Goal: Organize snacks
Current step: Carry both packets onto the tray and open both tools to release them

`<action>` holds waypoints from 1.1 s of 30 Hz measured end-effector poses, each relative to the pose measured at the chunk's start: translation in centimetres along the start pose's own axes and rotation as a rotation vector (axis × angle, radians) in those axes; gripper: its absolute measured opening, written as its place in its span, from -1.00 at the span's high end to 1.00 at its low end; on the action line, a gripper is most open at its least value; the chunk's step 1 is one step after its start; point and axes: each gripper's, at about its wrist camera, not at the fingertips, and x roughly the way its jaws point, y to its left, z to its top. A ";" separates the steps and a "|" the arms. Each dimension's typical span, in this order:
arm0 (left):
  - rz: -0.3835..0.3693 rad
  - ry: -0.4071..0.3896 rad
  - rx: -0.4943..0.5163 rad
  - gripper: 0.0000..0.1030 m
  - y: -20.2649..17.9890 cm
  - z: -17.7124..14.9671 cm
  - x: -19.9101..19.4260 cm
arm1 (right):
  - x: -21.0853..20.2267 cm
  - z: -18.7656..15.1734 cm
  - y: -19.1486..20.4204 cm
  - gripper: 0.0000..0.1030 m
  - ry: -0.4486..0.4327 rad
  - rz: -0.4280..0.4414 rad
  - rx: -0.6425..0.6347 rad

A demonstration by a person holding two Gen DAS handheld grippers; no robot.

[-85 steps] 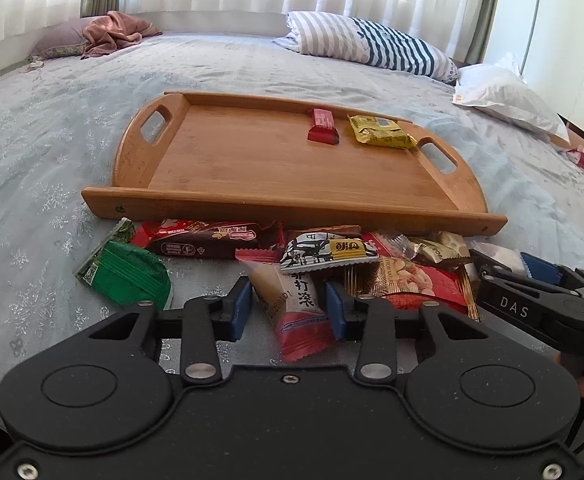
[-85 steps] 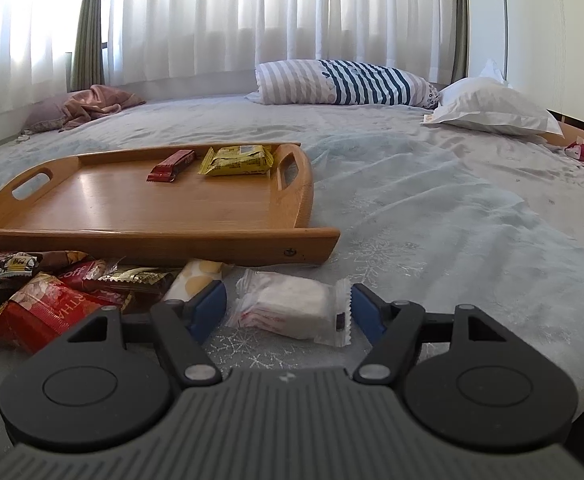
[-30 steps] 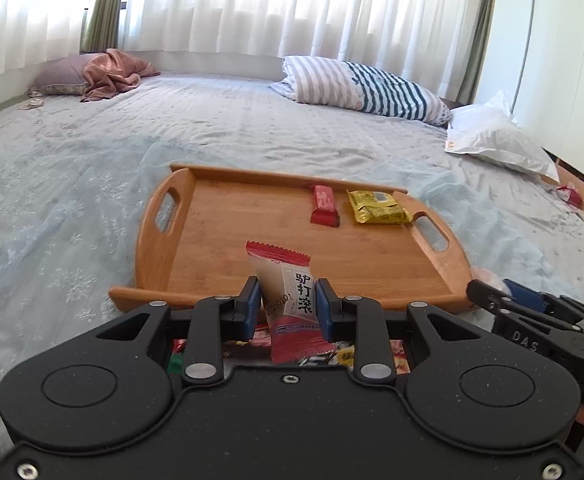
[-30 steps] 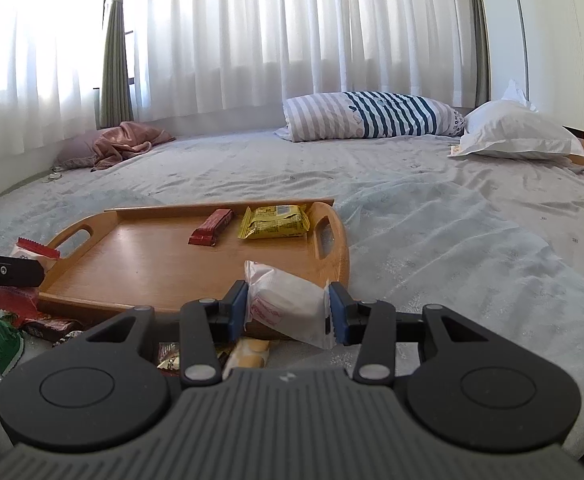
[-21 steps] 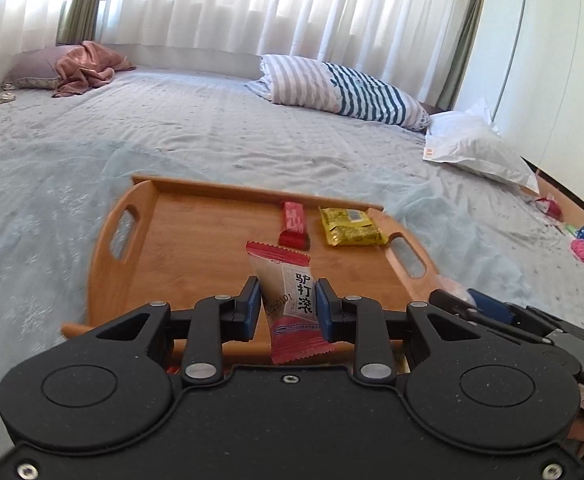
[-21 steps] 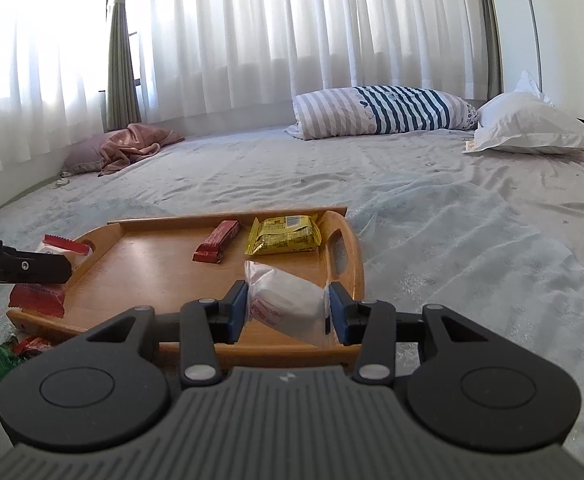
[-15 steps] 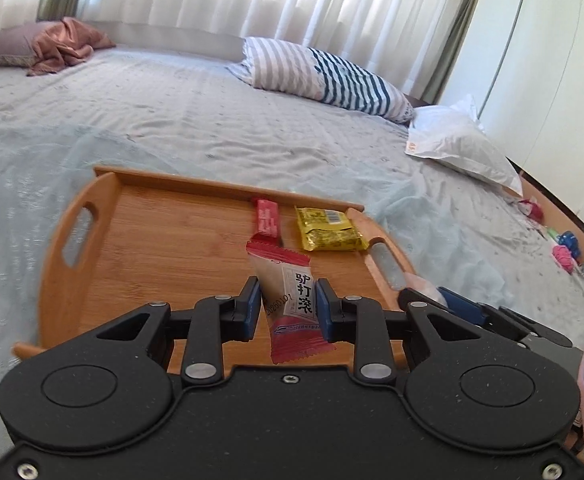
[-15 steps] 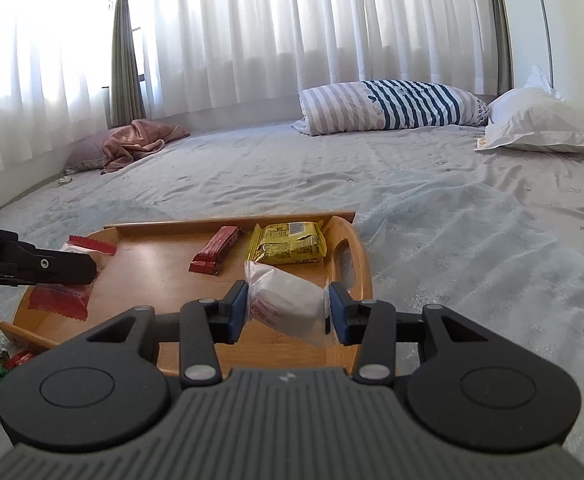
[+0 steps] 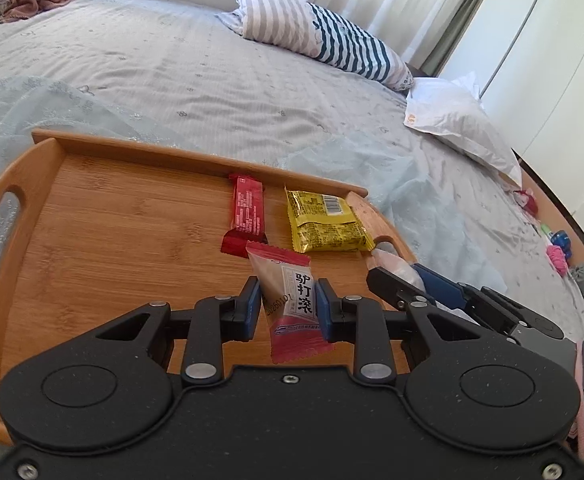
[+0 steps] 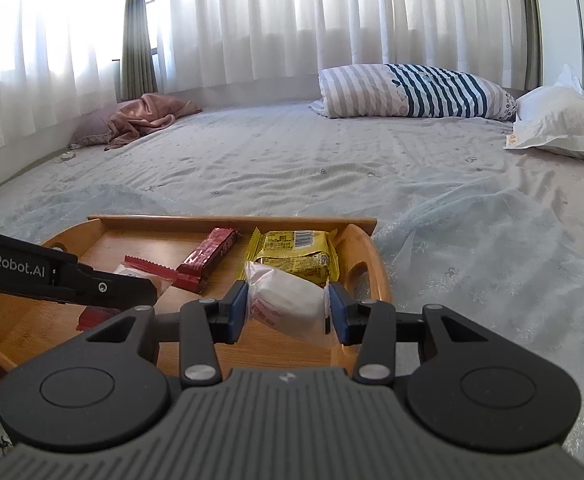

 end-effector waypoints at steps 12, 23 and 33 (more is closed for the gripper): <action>0.000 0.035 -0.018 0.47 0.6 1.1 3.1 | 2.6 0.1 -0.1 0.08 0.035 -0.015 -0.041; 0.002 0.051 -0.020 0.47 0.8 1.0 4.2 | 3.5 0.1 0.0 0.08 0.051 -0.025 -0.056; 0.008 0.053 -0.025 0.47 0.9 0.9 4.6 | 4.0 -0.1 0.0 0.08 0.067 -0.028 -0.056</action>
